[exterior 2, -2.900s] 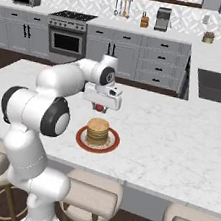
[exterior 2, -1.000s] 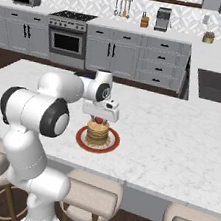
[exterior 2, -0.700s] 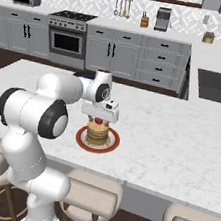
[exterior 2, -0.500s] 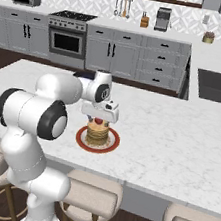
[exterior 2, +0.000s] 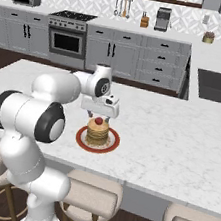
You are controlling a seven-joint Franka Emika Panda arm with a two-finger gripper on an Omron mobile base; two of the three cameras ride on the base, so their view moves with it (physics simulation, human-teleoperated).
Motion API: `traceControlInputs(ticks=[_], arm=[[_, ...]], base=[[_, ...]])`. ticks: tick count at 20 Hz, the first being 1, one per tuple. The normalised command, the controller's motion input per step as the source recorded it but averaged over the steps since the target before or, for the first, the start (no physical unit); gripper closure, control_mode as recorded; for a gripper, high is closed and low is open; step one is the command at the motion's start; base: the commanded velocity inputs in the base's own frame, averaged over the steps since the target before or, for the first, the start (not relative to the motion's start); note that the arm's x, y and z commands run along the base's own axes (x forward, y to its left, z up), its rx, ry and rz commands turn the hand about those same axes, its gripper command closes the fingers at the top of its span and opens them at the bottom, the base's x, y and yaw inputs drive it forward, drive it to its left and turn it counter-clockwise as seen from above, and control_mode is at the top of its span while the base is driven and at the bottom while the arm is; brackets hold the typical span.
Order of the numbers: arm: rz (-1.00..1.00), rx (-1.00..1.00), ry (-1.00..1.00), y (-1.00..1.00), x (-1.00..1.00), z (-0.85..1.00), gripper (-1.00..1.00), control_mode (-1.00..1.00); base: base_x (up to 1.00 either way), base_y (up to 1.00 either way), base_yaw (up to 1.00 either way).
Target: Take the strawberry from the fridge and place it on top of the pancake, located on the dining counter.
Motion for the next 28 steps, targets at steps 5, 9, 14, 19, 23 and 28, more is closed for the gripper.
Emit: traceControlInputs(ticks=[5, 9, 14, 19, 23, 28], arm=[[0.0, 0.0, 0.0, 0.0, 0.0, 0.26, -1.0, -1.0], [0.0, 0.0, 0.0, 0.11, -0.28, 0.41, -1.0, -1.0], [0.0, -0.01, -0.02, 0.45, -0.85, 0.43, -1.0, -1.0], [0.04, 0.0, -0.07, 0.58, -1.0, 0.08, -1.0, -1.0], [0.01, 0.0, -0.02, 0.15, -0.99, 0.07, -1.0, -1.0], [0.0, 0.0, 0.0, 0.09, -0.83, 0.07, -1.0, -1.0]], base=[[0.0, 0.0, 0.0], [0.0, 0.0, 0.0], [0.0, 0.0, 0.0], [0.0, 0.0, 0.0], [0.0, 0.0, 0.0], [0.0, 0.0, 0.0]])
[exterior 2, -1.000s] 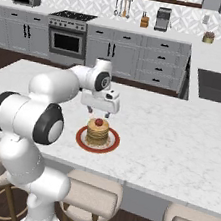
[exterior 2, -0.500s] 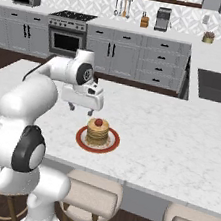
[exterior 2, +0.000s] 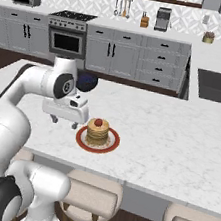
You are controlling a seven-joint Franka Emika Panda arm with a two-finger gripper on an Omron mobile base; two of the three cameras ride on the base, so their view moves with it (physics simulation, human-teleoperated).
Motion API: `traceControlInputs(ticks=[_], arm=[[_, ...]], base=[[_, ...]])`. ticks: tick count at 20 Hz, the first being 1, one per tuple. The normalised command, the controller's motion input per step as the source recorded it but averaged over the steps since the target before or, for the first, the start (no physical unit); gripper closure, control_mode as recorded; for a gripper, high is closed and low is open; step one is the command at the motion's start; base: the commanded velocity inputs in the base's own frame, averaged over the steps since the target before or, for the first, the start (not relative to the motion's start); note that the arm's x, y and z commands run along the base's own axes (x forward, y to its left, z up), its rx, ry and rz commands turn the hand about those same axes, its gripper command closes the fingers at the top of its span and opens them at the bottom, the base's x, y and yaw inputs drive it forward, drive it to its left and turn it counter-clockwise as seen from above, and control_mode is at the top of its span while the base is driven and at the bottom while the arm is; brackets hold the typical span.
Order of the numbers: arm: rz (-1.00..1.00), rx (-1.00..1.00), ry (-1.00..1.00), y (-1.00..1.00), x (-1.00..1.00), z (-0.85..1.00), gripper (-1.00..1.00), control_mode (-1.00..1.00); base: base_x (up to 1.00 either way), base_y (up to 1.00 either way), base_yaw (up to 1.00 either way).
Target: Take the strawberry from the fridge and place it on top of the pancake, located on the dining counter.
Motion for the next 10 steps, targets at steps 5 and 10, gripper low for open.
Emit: traceControlInputs(ticks=[5, 10], arm=[[0.0, 0.0, 0.0, 0.06, -0.73, 0.0, -1.0, -1.0], [0.0, 0.0, 0.0, 0.12, -0.6, 0.0, -1.0, -1.0]], base=[[0.0, 0.0, 0.0], [0.0, 0.0, 0.0]])
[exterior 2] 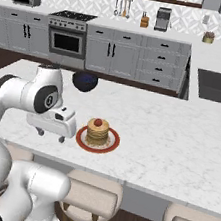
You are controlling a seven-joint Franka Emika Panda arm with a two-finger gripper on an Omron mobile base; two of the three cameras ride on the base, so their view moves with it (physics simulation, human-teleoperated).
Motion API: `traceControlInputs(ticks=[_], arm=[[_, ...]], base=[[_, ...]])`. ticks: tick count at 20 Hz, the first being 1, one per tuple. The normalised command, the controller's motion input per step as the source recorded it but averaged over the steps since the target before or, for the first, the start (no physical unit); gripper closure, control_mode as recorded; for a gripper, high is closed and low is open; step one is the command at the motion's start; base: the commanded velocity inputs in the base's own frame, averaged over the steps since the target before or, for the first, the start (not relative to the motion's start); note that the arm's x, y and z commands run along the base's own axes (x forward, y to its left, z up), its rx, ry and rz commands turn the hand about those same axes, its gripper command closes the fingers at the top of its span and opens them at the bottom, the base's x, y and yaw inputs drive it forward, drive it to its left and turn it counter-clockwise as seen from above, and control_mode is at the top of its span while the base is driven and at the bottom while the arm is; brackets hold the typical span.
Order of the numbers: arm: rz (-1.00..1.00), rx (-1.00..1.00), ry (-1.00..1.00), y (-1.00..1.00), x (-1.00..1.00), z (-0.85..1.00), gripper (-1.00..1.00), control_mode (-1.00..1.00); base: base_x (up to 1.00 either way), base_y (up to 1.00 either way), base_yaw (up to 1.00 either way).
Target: Take the strawberry from the fridge and place it on top of the pancake, located on the dining counter.
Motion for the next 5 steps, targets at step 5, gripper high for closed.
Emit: traceControlInputs(ticks=[5], arm=[[0.0, 0.0, 0.0, 0.09, -0.7, 0.0, -1.0, -1.0]], base=[[0.0, 0.0, 0.0]])
